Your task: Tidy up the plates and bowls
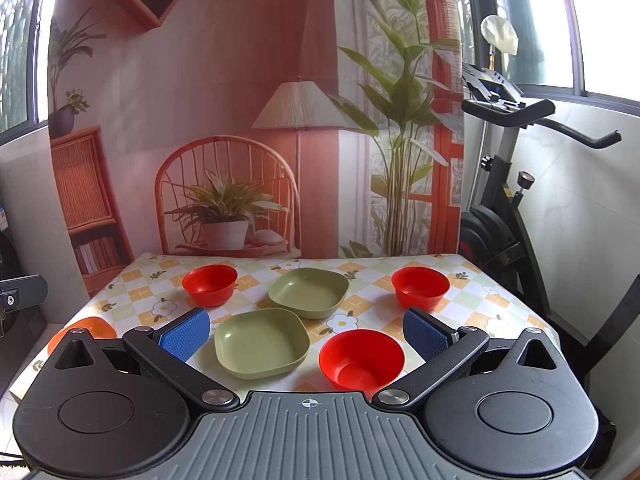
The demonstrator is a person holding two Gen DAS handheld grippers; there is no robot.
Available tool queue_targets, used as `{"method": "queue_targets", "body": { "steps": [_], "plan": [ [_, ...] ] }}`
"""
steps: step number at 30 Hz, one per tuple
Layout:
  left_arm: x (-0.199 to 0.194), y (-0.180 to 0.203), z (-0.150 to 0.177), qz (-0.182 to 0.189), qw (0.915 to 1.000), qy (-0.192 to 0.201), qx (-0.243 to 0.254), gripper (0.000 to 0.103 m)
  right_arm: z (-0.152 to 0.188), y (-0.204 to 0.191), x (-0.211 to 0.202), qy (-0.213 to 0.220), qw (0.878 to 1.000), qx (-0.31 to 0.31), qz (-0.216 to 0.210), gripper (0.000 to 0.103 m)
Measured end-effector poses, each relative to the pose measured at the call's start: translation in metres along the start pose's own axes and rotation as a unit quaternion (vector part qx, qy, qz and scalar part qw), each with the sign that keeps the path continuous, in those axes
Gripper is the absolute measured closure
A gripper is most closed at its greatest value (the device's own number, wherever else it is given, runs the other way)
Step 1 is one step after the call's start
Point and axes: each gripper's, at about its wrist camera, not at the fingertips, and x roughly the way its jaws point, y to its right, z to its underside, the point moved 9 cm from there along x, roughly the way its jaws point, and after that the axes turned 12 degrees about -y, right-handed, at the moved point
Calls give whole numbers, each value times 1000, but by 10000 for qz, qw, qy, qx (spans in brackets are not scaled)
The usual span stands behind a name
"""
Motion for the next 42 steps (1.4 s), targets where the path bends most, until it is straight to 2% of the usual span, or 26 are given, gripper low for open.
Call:
{"method": "queue_targets", "body": {
  "steps": [19, 25, 30, 35, 38, 42],
  "plan": [
    [1, -2, 0, 3, 10000, 9, -17, 1, 4, 3, 2, -19, 10000, 7, -6, 0],
    [0, -2, -3, -58, 10000, 52, 53, 1, -2, 11, 9, 134, 9999, 85, -49, 0],
    [9, -9, -19, -285, 9995, 154, 31, 1, -31, 30, 8, 577, 9982, 164, 22, 0],
    [21, -9, -43, -329, 9989, 339, 7, 1, -66, 45, 13, 981, 9949, 181, 137, 0],
    [29, -4, -61, -416, 9979, 489, 91, 1, -86, 54, 22, 1100, 9934, 274, 169, 0],
    [40, -4, -79, -347, 9976, 596, 71, 1, -101, 58, 40, 1168, 9922, 420, 125, 0]
  ]
}}
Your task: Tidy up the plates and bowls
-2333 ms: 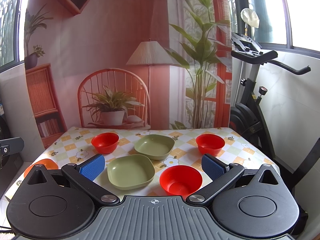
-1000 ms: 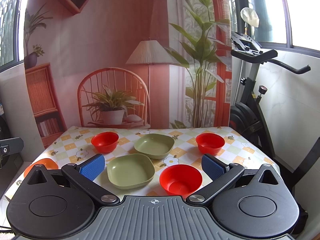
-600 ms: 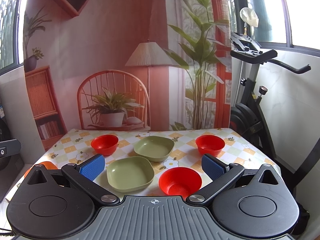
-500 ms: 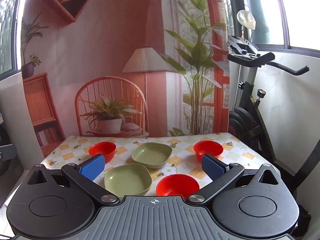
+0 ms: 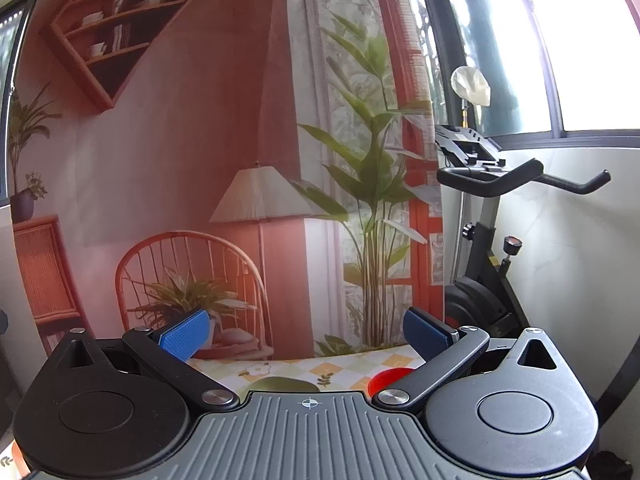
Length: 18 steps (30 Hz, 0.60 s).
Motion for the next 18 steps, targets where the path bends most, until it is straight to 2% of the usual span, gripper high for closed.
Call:
{"method": "queue_targets", "body": {
  "steps": [4, 10, 12, 14, 18],
  "plan": [
    [17, -7, -8, -52, 10000, -38, 16, 1, 0, -8, 24, -16, 9999, 116, -106, 0],
    [51, -39, 1, -281, 9989, -387, -12, 2, 7, -37, 62, -210, 9984, 99, -506, 0],
    [64, -55, 10, -403, 9974, -575, -136, 6, 10, -51, 74, -283, 9975, 80, -640, 0],
    [77, -74, 19, -472, 9952, -804, -310, 17, 15, -67, 85, -384, 9964, -13, -762, 0],
    [95, -110, 39, -511, 9902, -1083, -716, 23, 29, -110, 103, -580, 9917, -465, -1046, 0]
  ]
}}
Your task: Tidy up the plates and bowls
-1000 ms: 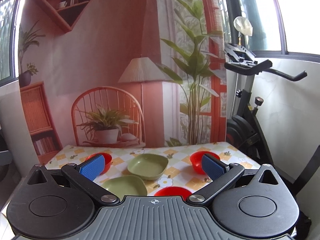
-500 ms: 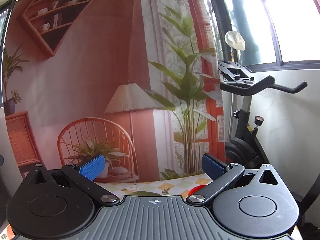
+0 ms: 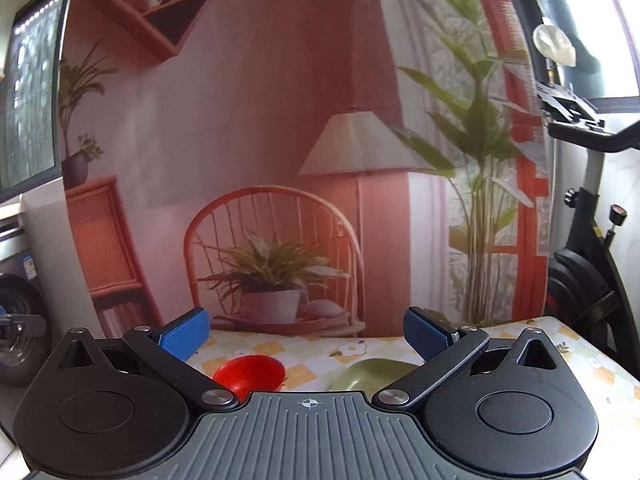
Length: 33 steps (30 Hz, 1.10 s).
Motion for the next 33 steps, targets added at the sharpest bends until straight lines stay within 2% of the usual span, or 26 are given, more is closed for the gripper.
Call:
{"method": "queue_targets", "body": {
  "steps": [3, 5, 9, 11, 13, 16, 23, 27, 33],
  "plan": [
    [14, -18, 9, -17, 9998, -159, -122, 32, 10, -29, 20, -168, 9994, -287, -73, 0],
    [24, -30, 15, -105, 9994, -239, -205, 36, 17, -46, 33, -346, 9983, -360, -294, 1],
    [47, -58, 29, -233, 9970, -490, -553, 42, 24, -78, 55, -536, 9948, -551, -672, 10],
    [58, -72, 38, -181, 9945, -649, -807, 51, 26, -93, 66, -621, 9930, -641, -779, 13],
    [70, -85, 46, -136, 9923, -753, -975, 52, 29, -108, 76, -710, 9906, -723, -916, 13],
    [82, -102, 60, -243, 9897, -884, -1099, 52, 39, -130, 93, -882, 9858, -840, -1158, 20],
    [115, -119, 96, -329, 9863, -1255, -1020, 56, 80, -179, 128, -1459, 9695, -1138, -1608, 38],
    [130, -123, 112, -676, 9811, -1603, -844, 56, 103, -206, 140, -1709, 9590, -1378, -1792, 43],
    [135, -127, 128, -647, 9769, -1863, -824, 56, 136, -236, 156, -2156, 9431, -1568, -1986, 53]
  ]
}}
